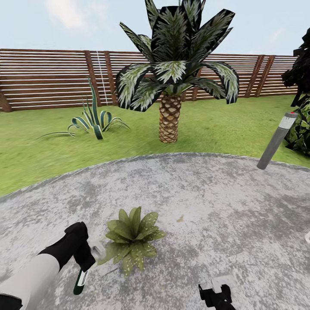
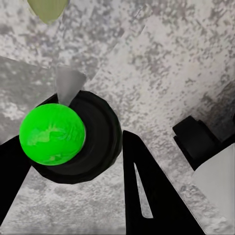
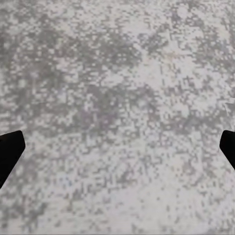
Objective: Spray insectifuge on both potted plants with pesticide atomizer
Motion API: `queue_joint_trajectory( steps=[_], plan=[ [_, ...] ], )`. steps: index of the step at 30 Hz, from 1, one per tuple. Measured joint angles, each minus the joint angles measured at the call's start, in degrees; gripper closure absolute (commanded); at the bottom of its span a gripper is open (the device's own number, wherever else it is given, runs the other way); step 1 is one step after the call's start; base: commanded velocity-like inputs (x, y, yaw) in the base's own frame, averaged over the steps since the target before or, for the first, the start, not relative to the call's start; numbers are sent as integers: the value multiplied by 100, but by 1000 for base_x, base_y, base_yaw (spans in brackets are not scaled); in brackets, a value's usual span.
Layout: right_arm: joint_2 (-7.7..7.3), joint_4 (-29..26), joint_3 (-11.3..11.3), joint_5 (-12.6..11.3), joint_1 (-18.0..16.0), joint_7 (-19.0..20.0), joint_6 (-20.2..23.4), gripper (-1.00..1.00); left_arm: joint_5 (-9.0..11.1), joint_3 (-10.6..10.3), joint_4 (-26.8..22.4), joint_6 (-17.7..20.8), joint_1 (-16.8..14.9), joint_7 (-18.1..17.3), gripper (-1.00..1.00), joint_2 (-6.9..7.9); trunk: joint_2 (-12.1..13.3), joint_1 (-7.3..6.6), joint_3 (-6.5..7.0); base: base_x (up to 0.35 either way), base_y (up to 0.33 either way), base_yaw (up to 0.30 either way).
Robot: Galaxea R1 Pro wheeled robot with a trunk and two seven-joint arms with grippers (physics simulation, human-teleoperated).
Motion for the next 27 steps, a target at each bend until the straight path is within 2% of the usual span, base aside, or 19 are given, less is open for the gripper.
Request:
queue_joint_trajectory(
  steps=[10,14,19,27],
  plan=[
    [-14,0,-5,0,2,0,-9,-100,12,35,15,-3,26,18,100,-24,0,-2,0,46,294,0],
    [-13,-4,-4,-6,0,-2,-11,-100,7,28,157,-11,28,40,100,-53,0,0,0,63,80,-14],
    [-10,-9,-4,-7,1,-3,-11,-100,-14,23,427,-35,26,64,100,-53,0,0,0,4,5,-229],
    [-10,-5,-5,-8,0,-2,-5,-100,-20,23,476,-35,25,77,100,-47,0,1,0,-42,43,-288]
  ],
)
